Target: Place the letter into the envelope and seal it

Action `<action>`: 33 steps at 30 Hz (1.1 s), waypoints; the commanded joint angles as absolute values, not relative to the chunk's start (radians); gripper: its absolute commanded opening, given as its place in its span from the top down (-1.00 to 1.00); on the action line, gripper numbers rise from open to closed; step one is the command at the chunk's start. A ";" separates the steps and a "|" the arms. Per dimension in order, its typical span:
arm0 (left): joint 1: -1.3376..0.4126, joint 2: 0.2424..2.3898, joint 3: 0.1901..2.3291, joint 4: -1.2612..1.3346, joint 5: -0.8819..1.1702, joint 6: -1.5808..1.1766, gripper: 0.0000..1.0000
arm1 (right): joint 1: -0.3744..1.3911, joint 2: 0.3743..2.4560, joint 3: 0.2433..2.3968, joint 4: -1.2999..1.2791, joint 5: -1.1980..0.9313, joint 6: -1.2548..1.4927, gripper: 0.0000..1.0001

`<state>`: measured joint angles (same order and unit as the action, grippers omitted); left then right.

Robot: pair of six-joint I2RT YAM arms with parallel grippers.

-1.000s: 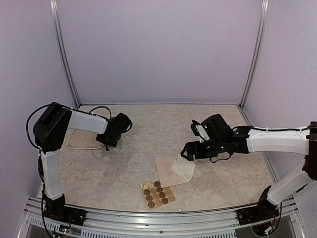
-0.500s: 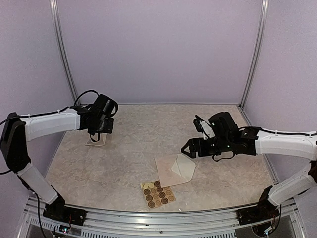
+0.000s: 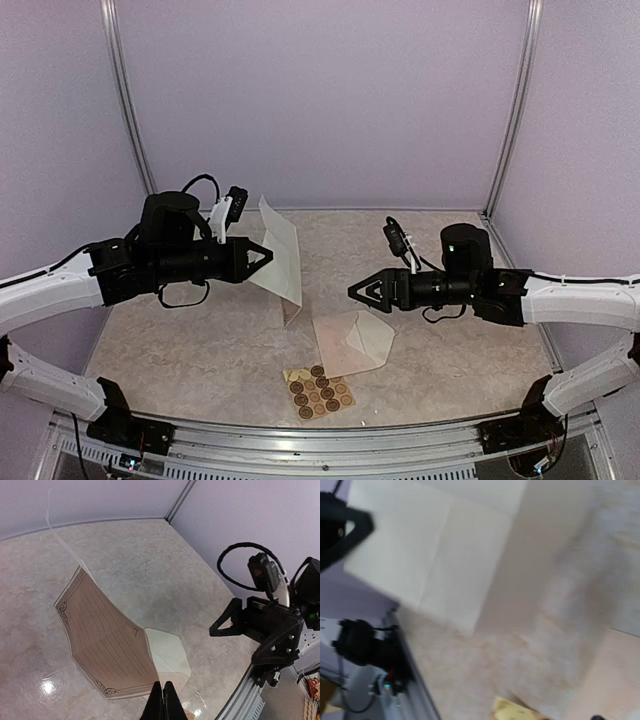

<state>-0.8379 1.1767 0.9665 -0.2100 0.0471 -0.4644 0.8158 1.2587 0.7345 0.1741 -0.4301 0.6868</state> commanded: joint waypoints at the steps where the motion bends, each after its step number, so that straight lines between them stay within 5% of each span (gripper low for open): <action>1: -0.906 1.155 0.963 -0.050 0.161 -0.501 1.00 | 0.841 1.301 0.748 0.303 -0.520 0.766 -0.83; 20: -1.049 1.170 0.876 0.278 0.272 -0.588 1.00 | 0.880 1.286 0.693 0.656 -0.653 0.886 -0.74; 27: -1.052 1.175 0.820 0.346 0.256 -0.629 1.00 | 0.881 1.236 0.675 0.674 -0.641 0.872 -0.33; 33: -1.055 1.178 0.799 0.354 0.228 -0.642 1.00 | 0.879 1.204 0.657 0.673 -0.616 0.868 0.30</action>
<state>-1.0466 1.1721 0.8181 0.3073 0.2508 -0.6266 0.8726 1.2369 0.6746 0.6380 -0.6270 0.8768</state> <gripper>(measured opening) 0.004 0.421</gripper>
